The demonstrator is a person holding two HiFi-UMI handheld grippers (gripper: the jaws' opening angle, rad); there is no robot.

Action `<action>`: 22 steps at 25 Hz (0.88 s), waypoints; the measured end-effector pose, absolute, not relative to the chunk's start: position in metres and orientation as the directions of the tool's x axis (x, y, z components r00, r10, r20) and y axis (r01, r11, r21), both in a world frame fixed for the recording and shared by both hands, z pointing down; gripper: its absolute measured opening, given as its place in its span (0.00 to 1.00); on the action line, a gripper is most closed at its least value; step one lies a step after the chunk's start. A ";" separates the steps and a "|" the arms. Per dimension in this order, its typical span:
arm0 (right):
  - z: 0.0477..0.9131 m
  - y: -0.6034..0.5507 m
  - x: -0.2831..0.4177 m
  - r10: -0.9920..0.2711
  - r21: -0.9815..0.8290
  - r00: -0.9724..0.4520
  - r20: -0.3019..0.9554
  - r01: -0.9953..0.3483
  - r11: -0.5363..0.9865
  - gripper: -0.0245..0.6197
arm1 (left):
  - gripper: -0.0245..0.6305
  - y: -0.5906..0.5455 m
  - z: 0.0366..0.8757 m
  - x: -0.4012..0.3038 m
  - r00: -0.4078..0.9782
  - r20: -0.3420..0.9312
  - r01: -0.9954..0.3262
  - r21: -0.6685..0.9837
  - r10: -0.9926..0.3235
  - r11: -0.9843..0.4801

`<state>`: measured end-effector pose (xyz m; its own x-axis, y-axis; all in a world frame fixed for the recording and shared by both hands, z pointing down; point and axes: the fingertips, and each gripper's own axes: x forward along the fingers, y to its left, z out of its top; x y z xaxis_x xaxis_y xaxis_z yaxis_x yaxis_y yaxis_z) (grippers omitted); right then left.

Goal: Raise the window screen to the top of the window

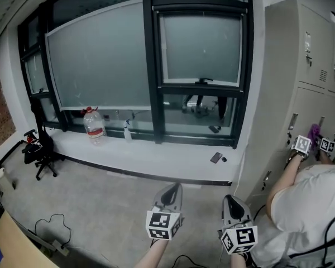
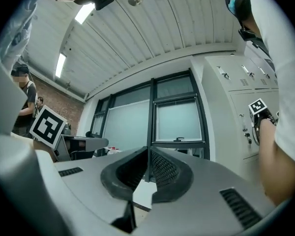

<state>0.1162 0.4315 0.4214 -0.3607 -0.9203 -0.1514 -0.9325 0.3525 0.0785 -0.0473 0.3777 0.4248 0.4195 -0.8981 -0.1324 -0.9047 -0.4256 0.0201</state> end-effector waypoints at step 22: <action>0.419 0.451 0.055 -0.934 0.106 -0.333 -0.132 -0.941 0.321 0.05 | 0.04 0.413 0.431 -0.096 0.402 -0.108 -0.915 -0.006 -0.909 -0.403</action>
<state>0.0551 0.4515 0.4189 -0.3331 -0.9336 -0.1323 -0.9412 0.3208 0.1060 -0.0958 0.4135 0.4312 0.4016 -0.9094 -0.1077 -0.9150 -0.4034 -0.0056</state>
